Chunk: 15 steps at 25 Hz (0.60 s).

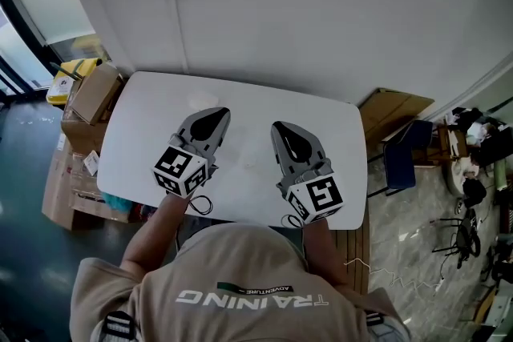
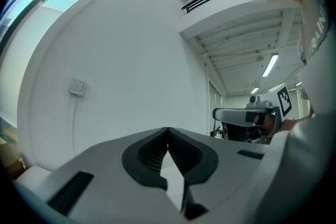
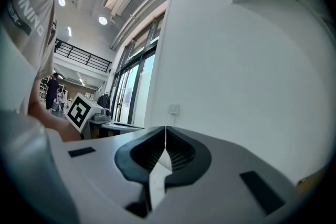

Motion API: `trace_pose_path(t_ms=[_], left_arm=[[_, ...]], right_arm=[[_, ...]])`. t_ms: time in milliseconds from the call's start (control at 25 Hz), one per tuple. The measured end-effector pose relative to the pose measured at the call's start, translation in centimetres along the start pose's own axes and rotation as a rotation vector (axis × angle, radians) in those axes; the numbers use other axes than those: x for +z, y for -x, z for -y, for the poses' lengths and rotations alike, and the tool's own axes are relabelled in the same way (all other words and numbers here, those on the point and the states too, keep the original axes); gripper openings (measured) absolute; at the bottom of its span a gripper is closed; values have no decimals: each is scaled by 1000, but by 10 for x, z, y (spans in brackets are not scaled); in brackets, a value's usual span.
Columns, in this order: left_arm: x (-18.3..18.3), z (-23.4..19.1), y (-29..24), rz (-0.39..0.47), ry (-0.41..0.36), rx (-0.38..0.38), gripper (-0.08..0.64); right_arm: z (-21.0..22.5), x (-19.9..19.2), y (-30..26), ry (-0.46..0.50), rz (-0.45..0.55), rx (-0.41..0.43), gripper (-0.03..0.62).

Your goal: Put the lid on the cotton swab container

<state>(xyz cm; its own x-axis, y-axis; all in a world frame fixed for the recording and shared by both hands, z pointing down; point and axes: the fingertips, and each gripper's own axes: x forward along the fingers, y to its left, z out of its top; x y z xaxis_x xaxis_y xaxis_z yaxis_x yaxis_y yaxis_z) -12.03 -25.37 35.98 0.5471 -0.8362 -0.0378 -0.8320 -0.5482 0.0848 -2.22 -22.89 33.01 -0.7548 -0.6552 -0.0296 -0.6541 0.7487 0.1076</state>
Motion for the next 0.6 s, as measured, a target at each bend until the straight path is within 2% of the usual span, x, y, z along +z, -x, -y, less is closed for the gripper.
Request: trace_pose_path(t_ms=[160, 280, 600], left_arm=[[-1, 1, 6, -5, 11, -10, 12], [5, 5, 6, -1, -10, -27, 12], [10, 9, 5, 0, -30, -58, 12]], right_arm=[[-6, 8, -3, 39, 17, 1, 18], [-7, 7, -4, 81, 5, -16, 18], [1, -2, -3, 44, -17, -55, 18]])
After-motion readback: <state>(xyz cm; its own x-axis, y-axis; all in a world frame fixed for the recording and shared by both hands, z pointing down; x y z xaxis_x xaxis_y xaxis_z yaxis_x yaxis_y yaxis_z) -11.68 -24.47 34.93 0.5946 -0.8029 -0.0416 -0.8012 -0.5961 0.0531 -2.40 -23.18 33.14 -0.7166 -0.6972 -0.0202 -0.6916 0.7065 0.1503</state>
